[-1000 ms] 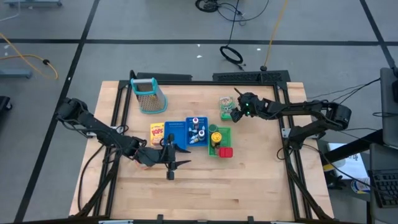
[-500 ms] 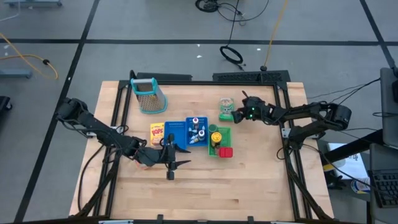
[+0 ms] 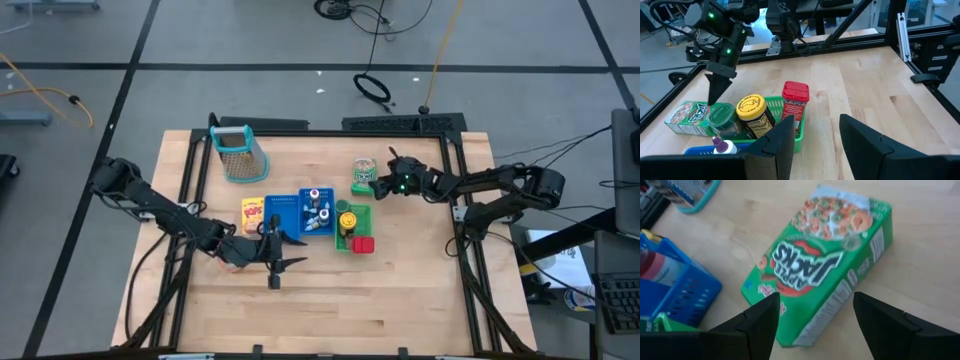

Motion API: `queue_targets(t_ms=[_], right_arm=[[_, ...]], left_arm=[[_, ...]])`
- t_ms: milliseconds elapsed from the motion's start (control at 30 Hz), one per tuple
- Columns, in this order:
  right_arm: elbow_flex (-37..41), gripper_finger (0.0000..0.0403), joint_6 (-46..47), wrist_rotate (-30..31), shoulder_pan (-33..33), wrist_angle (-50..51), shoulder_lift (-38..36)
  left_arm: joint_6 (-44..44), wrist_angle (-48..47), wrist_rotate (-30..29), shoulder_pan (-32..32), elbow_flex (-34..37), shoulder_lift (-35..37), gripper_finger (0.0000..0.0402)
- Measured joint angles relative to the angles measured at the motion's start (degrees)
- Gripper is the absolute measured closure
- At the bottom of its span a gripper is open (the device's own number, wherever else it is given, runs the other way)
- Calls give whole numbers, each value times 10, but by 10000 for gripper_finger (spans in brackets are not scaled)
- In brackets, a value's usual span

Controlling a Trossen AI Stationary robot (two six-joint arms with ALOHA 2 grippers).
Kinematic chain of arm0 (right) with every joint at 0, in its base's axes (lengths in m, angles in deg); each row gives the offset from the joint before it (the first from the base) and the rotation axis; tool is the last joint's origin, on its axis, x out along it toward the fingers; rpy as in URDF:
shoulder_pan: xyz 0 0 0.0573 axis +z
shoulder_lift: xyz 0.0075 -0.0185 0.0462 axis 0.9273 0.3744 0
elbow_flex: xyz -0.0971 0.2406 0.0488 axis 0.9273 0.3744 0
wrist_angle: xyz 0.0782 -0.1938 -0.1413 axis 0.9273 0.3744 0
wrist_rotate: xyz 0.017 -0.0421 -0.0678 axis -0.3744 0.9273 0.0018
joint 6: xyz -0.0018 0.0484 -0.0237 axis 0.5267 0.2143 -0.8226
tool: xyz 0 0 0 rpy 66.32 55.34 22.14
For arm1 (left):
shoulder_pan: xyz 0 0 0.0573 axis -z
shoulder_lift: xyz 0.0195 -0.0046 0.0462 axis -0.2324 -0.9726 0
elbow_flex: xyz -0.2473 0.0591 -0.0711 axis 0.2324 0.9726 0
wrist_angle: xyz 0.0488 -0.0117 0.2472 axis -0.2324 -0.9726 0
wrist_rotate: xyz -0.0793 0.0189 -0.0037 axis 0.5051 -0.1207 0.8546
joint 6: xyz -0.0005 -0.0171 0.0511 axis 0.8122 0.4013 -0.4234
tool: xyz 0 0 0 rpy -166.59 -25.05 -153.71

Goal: Pick & Place Kitchen Items
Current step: Put the green cereal box into the left blue bin

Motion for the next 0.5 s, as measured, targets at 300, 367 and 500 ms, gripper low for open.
queue_targets(t_ms=[300, 367, 500], right_arm=[[0, 154, 15, 27, 13, -19, 31], [-1, 154, 21, 28, 15, -42, 56], [-2, 158, 47, 28, 18, -85, 97]], left_arm=[[0, 0, 0, 0, 0, 0, 243], [0, 0, 0, 0, 0, 0, 243], [0, 0, 0, 0, 0, 0, 243]])
